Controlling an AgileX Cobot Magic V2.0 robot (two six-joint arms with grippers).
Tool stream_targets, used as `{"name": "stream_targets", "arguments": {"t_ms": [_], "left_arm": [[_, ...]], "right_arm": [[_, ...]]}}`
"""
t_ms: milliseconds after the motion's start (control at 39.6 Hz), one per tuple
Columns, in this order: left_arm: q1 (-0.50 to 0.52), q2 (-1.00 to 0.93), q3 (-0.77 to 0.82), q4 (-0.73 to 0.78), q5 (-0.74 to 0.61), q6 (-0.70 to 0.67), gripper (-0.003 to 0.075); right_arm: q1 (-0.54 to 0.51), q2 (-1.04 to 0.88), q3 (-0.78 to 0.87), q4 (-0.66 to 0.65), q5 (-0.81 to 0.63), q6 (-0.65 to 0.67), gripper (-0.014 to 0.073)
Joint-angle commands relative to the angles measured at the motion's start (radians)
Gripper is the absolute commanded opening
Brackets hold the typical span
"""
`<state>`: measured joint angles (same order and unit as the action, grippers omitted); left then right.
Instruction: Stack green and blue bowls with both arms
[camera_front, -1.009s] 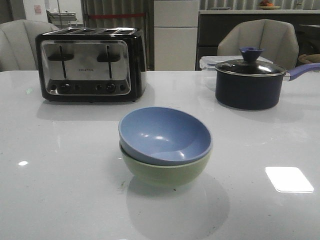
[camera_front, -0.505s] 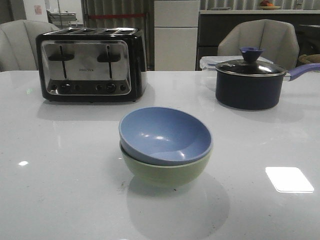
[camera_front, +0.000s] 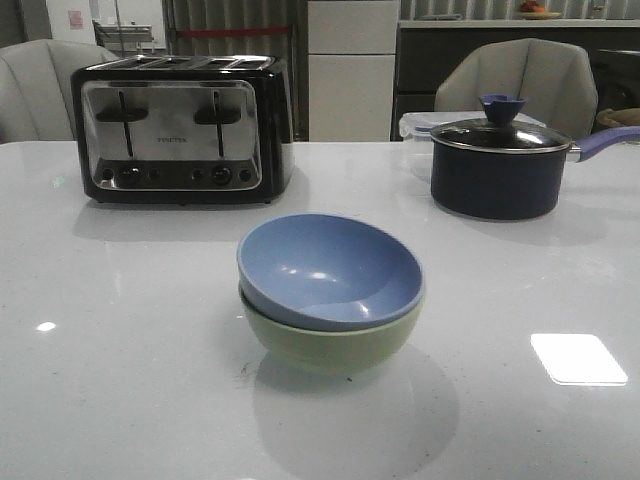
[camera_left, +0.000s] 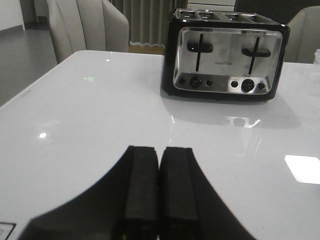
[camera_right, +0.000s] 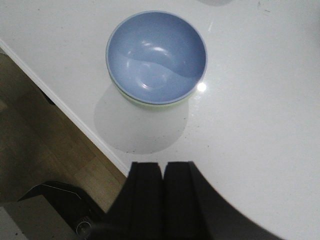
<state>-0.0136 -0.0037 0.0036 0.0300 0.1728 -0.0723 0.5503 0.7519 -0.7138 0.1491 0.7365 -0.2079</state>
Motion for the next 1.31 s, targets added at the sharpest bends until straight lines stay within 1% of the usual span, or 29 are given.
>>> {"name": "stream_targets", "arguments": {"t_ms": [0,25,177,1287], "left_arm": [[0.003,-0.020,0.003,0.005,-0.149,-0.014,0.0093],[0.003,-0.020,0.003,0.005,-0.173,-0.011,0.0093],[0.003,-0.022,0.003,-0.001,-0.197,0.038,0.0093],[0.003,-0.020,0.003,-0.001,-0.197,0.038,0.0093]], "right_arm": [[0.001,-0.007,-0.026,0.006,-0.058,-0.004,0.0058],[0.001,-0.007,-0.026,0.006,-0.058,-0.004,0.0058],[0.001,-0.007,-0.026,0.006,-0.050,-0.004,0.0058],[0.001,-0.007,-0.026,0.006,-0.038,-0.004,0.0058]]}}
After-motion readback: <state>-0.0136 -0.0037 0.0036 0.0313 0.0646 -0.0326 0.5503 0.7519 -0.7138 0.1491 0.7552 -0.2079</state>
